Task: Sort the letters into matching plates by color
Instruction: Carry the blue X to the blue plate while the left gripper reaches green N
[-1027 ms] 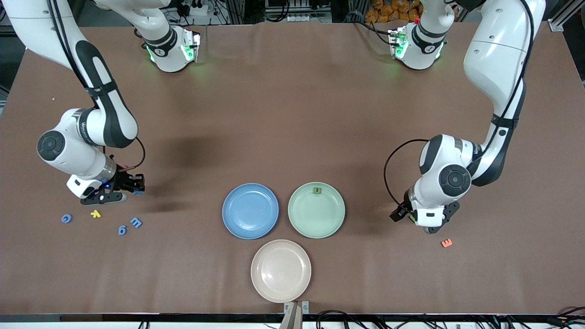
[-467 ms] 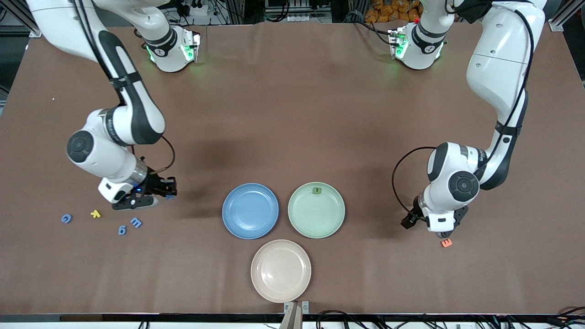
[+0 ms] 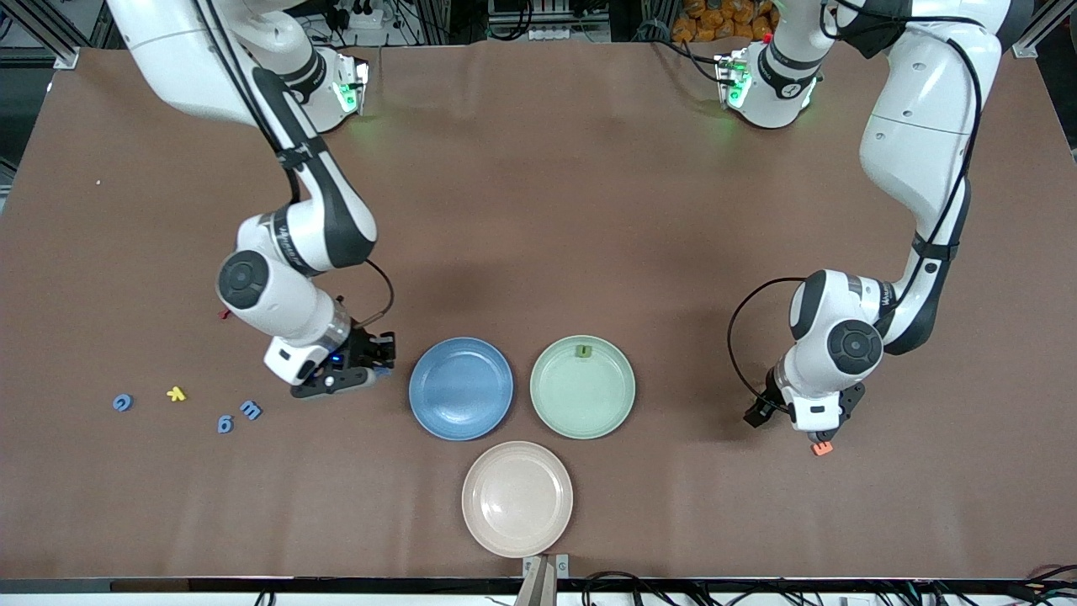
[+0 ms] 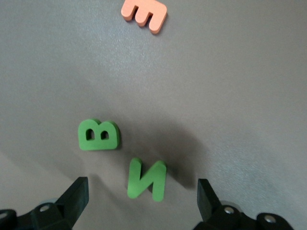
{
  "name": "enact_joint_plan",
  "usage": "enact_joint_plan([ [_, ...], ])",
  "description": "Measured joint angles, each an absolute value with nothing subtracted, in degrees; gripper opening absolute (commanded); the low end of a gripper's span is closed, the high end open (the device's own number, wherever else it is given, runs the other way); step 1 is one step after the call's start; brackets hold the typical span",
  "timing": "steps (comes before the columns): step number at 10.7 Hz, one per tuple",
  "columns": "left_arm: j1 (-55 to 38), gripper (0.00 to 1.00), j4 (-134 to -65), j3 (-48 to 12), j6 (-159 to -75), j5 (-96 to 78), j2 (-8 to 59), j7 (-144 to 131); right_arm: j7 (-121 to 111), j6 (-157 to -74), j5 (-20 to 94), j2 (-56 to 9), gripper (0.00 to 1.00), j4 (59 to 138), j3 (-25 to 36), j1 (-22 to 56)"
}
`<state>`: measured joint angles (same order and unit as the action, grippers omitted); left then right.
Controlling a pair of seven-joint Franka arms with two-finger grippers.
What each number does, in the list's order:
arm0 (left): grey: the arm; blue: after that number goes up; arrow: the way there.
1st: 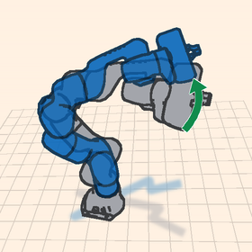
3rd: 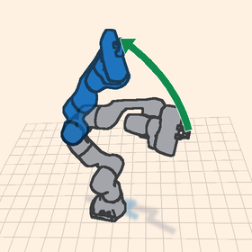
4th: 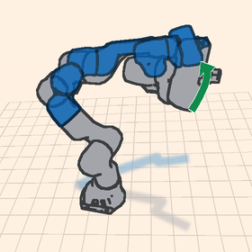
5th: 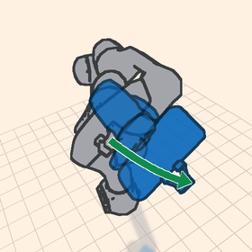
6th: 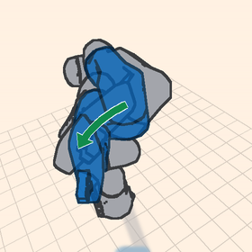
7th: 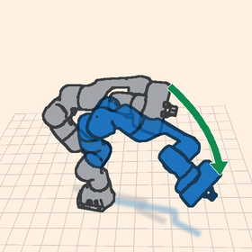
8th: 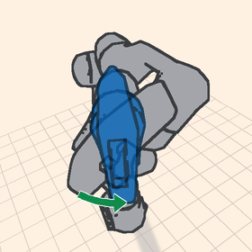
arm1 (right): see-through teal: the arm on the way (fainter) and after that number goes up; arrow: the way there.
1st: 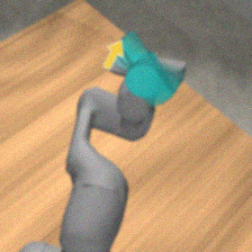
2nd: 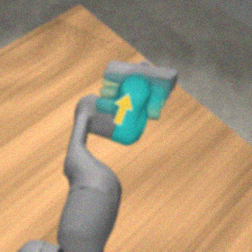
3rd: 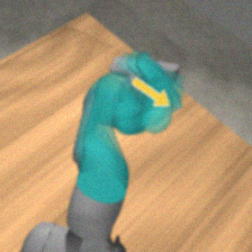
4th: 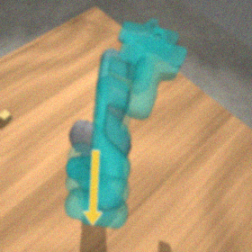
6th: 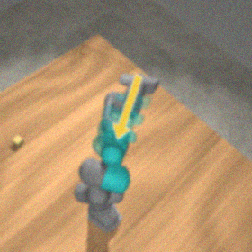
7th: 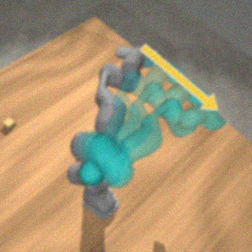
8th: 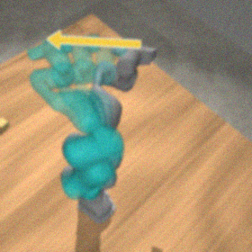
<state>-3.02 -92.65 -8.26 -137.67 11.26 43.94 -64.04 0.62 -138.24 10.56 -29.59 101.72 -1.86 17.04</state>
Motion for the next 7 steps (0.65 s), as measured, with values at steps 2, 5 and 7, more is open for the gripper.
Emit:
enact_joint_plan([
  [2, -3.05, 1.00, -92.64, -8.26, -137.67, 13.26, 44.50, -64.04, 1.13, -138.29, 10.68, -33.21, 0.26, 97.70, -1.85, 19.56],
  [5, -3.03, 0.00, -92.63, -8.22, -137.70, 13.40, 44.86, -64.04, 1.26, -138.64, 10.73, -37.31, 0.59, 93.51, -1.85, 21.96],
  [7, -3.05, 0.00, -92.23, -8.26, -138.02, 13.40, 44.85, -64.06, 1.28, -138.65, 10.73, -38.71, 1.00, 91.10, -1.86, 23.34],
])
